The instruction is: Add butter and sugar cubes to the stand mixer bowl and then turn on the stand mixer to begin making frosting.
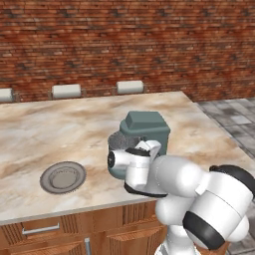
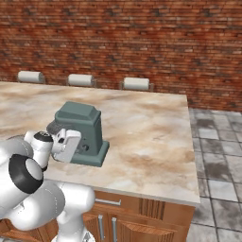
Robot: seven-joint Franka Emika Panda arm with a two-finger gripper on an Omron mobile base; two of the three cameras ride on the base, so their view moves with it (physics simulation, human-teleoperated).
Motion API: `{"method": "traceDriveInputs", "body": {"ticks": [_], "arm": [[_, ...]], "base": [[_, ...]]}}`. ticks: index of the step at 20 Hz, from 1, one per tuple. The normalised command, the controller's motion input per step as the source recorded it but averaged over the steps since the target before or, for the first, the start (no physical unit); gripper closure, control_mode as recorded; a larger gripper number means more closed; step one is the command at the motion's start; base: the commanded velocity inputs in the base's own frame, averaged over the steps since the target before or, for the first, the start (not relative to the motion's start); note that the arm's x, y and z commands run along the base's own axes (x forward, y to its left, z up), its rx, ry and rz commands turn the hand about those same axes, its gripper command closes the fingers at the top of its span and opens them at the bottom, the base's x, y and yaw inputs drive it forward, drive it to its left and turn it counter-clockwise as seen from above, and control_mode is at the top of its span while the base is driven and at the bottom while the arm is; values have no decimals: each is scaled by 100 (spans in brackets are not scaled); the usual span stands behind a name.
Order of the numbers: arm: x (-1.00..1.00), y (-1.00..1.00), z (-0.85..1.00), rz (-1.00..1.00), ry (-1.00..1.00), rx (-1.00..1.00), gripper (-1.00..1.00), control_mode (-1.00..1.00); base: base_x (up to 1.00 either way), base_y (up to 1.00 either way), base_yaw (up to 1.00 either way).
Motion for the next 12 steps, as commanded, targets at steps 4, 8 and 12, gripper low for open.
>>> {"method": "traceDriveInputs", "body": {"ticks": [4, 8, 12], "arm": [[0, -48, 13, 0, -1, 0, 100, -100], [0, -55, 11, 0, 0, 0, 100, -100], [1, -55, 4, 0, 4, 6, 100, -100]], "base": [[0, 0, 0], [0, 0, 0], [0, 0, 0]]}}
